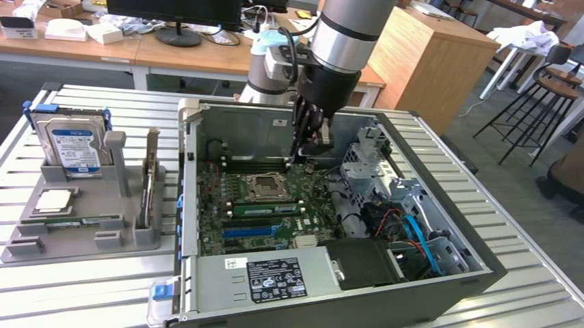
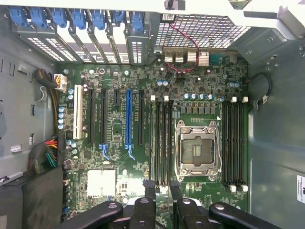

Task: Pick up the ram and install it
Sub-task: 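Press down the ram until it locks into place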

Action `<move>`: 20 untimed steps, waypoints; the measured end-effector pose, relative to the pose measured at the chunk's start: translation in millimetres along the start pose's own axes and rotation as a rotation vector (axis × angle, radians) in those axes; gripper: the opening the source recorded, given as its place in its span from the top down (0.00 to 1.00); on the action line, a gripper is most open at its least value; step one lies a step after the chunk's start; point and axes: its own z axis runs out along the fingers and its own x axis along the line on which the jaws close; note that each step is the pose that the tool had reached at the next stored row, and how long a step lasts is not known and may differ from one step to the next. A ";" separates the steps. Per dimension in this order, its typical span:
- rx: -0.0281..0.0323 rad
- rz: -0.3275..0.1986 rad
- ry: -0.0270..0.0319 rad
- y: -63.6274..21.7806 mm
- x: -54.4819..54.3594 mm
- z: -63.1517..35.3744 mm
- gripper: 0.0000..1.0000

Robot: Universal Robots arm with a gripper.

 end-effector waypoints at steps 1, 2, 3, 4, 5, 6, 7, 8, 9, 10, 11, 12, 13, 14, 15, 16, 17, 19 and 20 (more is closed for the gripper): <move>0.0000 0.000 0.0000 0.0 0.0 0.0 0.75; 0.0000 0.000 0.0000 0.0 0.0 0.0 0.76; -0.0001 0.000 0.0000 0.0 0.0 0.0 0.76; 0.0000 0.000 0.0000 0.0 0.0 0.0 0.83; 0.0000 0.000 0.0000 0.0 0.0 0.0 0.89; -0.0001 0.000 0.0000 0.0 0.0 0.0 0.89; -0.0001 0.000 0.0000 0.0 0.0 0.0 0.90; 0.0000 0.000 0.0000 0.0 0.0 0.0 0.90; 0.0000 0.000 0.0000 0.0 0.0 0.0 0.90; 0.0000 0.000 0.0000 0.0 0.0 0.0 0.90; 0.0000 0.000 0.0000 0.0 0.0 0.0 0.90; 0.0000 0.000 0.0000 0.0 0.0 0.0 0.90; 0.0000 0.000 0.0000 0.0 0.0 0.0 0.90; 0.0000 0.000 0.0000 0.0 0.0 0.0 0.90; 0.0000 0.000 0.0000 0.0 0.0 0.0 0.90; 0.0000 0.000 0.0000 0.0 0.0 0.0 0.90; 0.0000 0.000 0.0000 0.0 0.0 0.0 0.90; 0.0001 0.000 0.0000 0.0 0.0 0.0 0.90; 0.0001 0.000 0.0000 0.0 0.0 0.0 0.90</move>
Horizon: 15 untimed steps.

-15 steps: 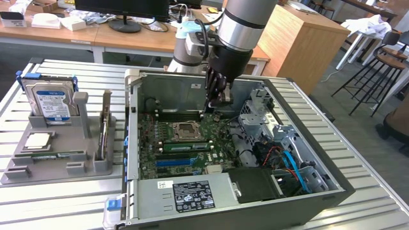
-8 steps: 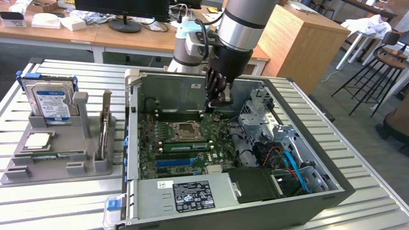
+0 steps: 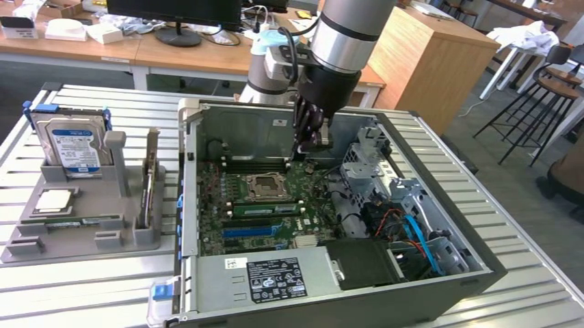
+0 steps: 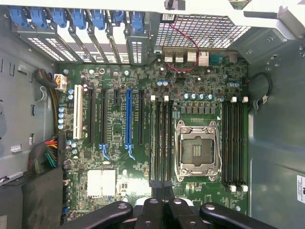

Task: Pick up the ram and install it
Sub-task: 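Press down the ram until it locks into place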

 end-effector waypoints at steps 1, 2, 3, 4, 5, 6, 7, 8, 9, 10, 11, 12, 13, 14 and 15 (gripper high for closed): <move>0.0000 0.000 0.0000 0.0 0.0 0.0 0.90; 0.0000 0.000 0.0000 -0.4 0.0 0.0 0.90; 0.0000 0.000 0.0000 -1.3 0.0 -0.1 0.90; -0.0001 0.000 0.0001 -2.7 0.0 -0.2 0.90; -0.0001 0.000 0.0001 -4.4 0.0 -0.3 0.90; 0.0000 0.000 0.0000 -6.5 0.0 -0.3 0.90; 0.0000 0.000 0.0000 -8.9 0.0 -0.4 0.90; 0.0000 0.000 0.0001 -11.4 0.0 -0.5 0.90; 0.0000 0.000 0.0000 -14.2 -0.1 -0.7 0.90; -0.0001 0.000 0.0000 -16.8 -0.1 -0.8 0.90; 0.0000 0.000 0.0001 -19.4 -0.1 -0.9 0.90; -0.0001 0.000 -0.0001 -21.8 -0.1 -1.0 0.90; 0.0000 0.000 0.0000 -23.9 -0.1 -1.1 0.90; 0.0000 0.000 -0.0001 -26.0 -0.1 -1.1 0.90; 0.0000 0.000 0.0000 -27.8 -0.2 -1.2 0.90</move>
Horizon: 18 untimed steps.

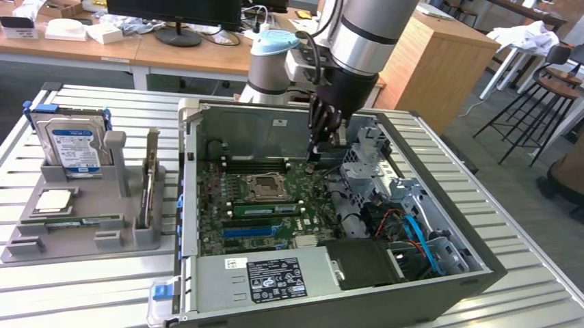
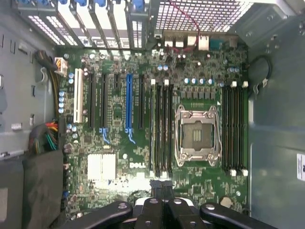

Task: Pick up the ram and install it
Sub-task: 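Press down the ram until it locks into place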

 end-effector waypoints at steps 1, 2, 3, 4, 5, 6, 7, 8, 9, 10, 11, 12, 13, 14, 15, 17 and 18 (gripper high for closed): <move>0.0000 0.000 -0.0001 -1.0 0.0 0.0 0.90; 0.0000 0.000 0.0000 -1.1 0.0 0.0 0.90; -0.0001 0.000 0.0000 -1.1 0.0 -0.1 0.90; 0.0000 0.000 0.0001 -1.1 0.0 -0.1 0.90; 0.0000 0.000 0.0000 -1.1 0.0 -0.1 0.90; -0.0001 0.000 0.0001 -1.1 0.0 -0.1 0.90; 0.0000 0.000 0.0000 -1.1 0.0 0.4 0.90; 0.0000 0.000 0.0000 -1.1 0.1 1.0 0.90; 0.0000 0.000 0.0000 -1.1 0.1 1.8 0.90; 0.0000 0.000 0.0000 -1.2 0.2 2.7 0.90; 0.0000 0.000 0.0001 -1.2 0.2 3.6 0.90; 0.0000 0.000 0.0001 -1.3 0.3 4.6 0.90; 0.0000 0.000 -0.0001 -1.3 0.4 5.8 0.90; 0.0000 0.000 0.0000 -1.4 0.4 6.9 0.90; 0.0000 0.000 -0.0001 -1.4 0.5 8.1 0.90; 0.0000 0.000 0.0000 -1.5 0.6 10.3 0.90; 0.0000 0.000 0.0001 -1.6 0.7 11.4 0.90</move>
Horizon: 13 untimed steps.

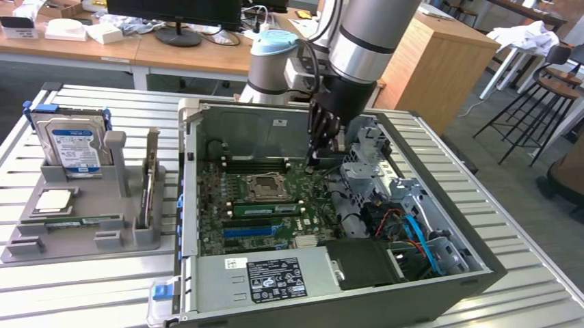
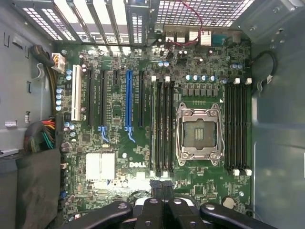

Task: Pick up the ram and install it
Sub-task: 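Press down the ram until it locks into place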

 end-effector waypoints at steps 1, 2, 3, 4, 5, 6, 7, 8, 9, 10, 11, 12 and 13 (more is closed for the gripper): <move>0.0000 0.000 0.0000 0.0 0.1 1.1 0.90; 0.0000 0.000 0.0000 -0.1 0.1 2.4 0.90; 0.0000 0.000 -0.0001 -0.1 0.2 3.6 0.90; 0.0000 0.000 -0.0001 -0.2 0.3 4.8 0.90; 0.0000 0.000 -0.0001 -0.3 0.3 5.9 0.90; 0.0000 0.000 -0.0001 -0.3 0.4 7.0 0.90; 0.0000 0.000 0.0000 -0.4 0.5 8.1 0.90; 0.0000 0.000 -0.0001 -0.4 0.6 9.3 0.90; 0.0000 0.000 -0.0001 -0.5 0.6 10.6 0.90; 0.0000 0.000 -0.0001 -0.5 0.7 11.6 0.90; 0.0000 0.000 0.0000 -0.6 0.8 12.7 0.90; 0.0000 0.000 -0.0001 -0.6 0.8 13.9 0.90; 0.0000 0.000 -0.0001 -0.7 0.9 15.0 0.90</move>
